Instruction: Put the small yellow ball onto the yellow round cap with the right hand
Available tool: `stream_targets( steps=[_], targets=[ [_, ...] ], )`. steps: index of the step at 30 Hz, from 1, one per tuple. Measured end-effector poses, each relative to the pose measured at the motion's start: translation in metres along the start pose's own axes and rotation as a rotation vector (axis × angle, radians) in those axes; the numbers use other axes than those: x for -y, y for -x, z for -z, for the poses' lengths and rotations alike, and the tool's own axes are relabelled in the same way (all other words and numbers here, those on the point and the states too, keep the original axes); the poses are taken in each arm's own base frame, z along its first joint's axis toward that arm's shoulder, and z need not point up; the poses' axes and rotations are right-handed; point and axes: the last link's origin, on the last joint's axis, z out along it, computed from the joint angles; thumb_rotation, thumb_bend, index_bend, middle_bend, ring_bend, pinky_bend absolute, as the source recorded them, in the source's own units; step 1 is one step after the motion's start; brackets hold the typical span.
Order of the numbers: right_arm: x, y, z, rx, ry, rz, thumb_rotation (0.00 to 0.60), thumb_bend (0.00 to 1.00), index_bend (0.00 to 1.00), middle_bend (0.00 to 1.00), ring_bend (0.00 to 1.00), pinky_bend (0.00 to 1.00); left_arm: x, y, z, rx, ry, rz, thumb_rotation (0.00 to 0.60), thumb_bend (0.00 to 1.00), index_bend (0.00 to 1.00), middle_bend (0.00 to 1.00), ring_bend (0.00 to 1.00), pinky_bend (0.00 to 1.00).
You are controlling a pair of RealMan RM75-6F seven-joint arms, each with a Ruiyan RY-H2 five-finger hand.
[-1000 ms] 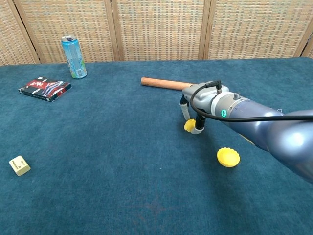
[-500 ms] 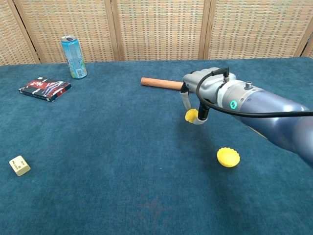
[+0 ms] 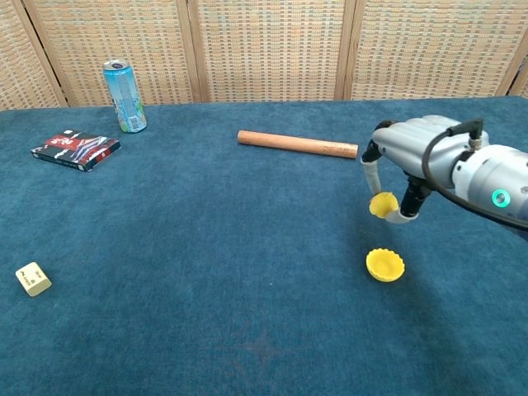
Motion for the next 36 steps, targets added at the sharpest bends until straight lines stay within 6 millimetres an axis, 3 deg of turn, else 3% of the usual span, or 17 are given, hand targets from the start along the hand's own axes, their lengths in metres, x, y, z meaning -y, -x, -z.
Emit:
stream_targets(
  steps=[7,13,22,36],
  targets=[
    [-0.003,0.011,0.035,0.012,-0.034,-0.005,0.6,0.21,0.53,0.25,0.0,0.13,-0.002,0.001,0.002,0.002,0.005,-0.006,0.6,0.11,0.0,0.0,0.0,0.0],
    [0.007,0.016,0.049,0.01,-0.072,-0.02,0.6,0.21,0.53,0.25,0.0,0.13,-0.003,0.001,0.002,0.0,0.006,-0.005,0.6,0.11,0.0,0.0,0.0,0.0],
    [0.023,0.026,0.046,0.033,-0.105,-0.036,0.6,0.21,0.53,0.25,0.0,0.13,-0.002,0.001,0.002,-0.002,0.004,-0.008,0.6,0.11,0.0,0.0,0.0,0.0],
    [0.018,0.031,0.033,0.051,-0.074,-0.038,0.6,0.21,0.53,0.25,0.0,0.13,-0.002,-0.001,0.003,-0.011,0.007,-0.008,0.6,0.11,0.0,0.0,0.0,0.0]
  ],
)
